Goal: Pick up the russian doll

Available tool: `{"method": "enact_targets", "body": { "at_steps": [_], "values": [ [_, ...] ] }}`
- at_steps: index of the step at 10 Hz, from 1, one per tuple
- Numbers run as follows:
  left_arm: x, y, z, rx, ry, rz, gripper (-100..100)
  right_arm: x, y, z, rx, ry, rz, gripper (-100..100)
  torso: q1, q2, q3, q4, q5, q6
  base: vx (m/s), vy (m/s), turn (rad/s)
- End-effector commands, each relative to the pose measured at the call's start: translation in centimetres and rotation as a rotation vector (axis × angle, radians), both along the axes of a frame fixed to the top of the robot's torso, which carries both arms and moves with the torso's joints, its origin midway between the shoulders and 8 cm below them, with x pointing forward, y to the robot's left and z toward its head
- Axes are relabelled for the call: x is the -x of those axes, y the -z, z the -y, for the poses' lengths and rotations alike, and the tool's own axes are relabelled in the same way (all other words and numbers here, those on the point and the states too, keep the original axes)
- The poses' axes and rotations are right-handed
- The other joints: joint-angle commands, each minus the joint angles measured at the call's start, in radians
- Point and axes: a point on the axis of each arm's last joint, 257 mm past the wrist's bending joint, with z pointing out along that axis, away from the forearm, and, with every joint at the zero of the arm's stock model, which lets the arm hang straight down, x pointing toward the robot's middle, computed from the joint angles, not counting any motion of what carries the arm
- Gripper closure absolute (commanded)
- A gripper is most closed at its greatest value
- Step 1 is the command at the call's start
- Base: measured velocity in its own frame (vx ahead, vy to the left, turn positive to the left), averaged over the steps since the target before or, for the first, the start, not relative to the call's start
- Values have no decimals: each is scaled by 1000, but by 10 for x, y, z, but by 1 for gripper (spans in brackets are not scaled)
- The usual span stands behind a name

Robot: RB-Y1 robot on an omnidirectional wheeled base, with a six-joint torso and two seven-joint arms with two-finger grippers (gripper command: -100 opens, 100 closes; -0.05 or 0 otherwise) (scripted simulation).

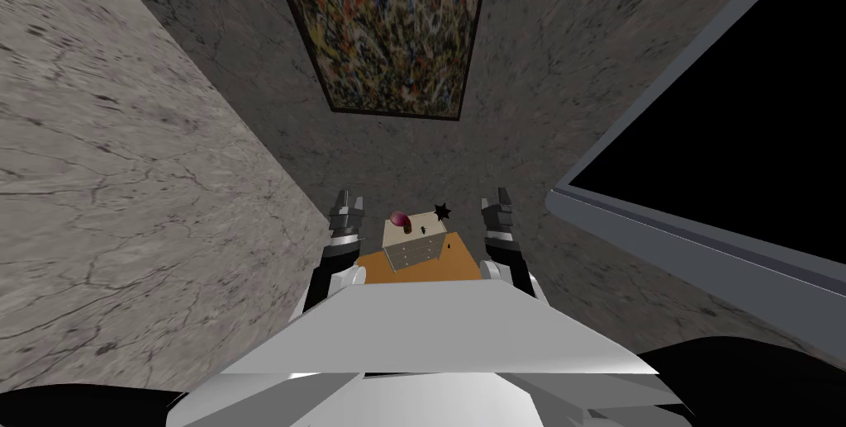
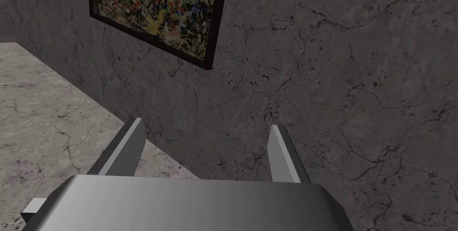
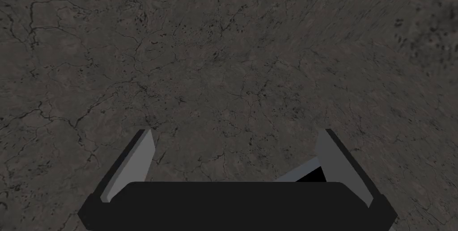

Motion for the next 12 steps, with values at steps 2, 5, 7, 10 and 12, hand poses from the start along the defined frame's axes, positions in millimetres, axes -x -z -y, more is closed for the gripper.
{"method": "enact_targets", "body": {
  "at_steps": [2, 5, 7, 10, 12],
  "values": [
    [-16, 22, -4, -36, 11, -82, -100, 0, 0, 0, 0, 0, 0, 0, -4, 1, 1, 0, -1, 0, -22, -92, -11],
    [-35, 50, -15, -59, 7, -184, -100, 0, 0, 0, 0, 0, 0, 0, -9, 1, 0, 0, -2, 0, -10, -139, -11],
    [-43, 62, -21, -65, 3, -225, -100, 0, 0, 0, 0, 0, 0, 0, -9, 1, 0, 0, -2, 0, -15, -114, -9],
    [-57, 87, -34, -72, -10, -315, -100, 0, 0, 0, 0, 0, 0, 0, -4, 0, 0, 0, -1, 0, -10, -72, -15],
    [-64, 102, -42, -74, -19, -366, -100, 0, 0, 0, 0, 0, 0, 0, -7, 1, 1, 0, -2, 0, -19, -108, -16]
  ]
}}
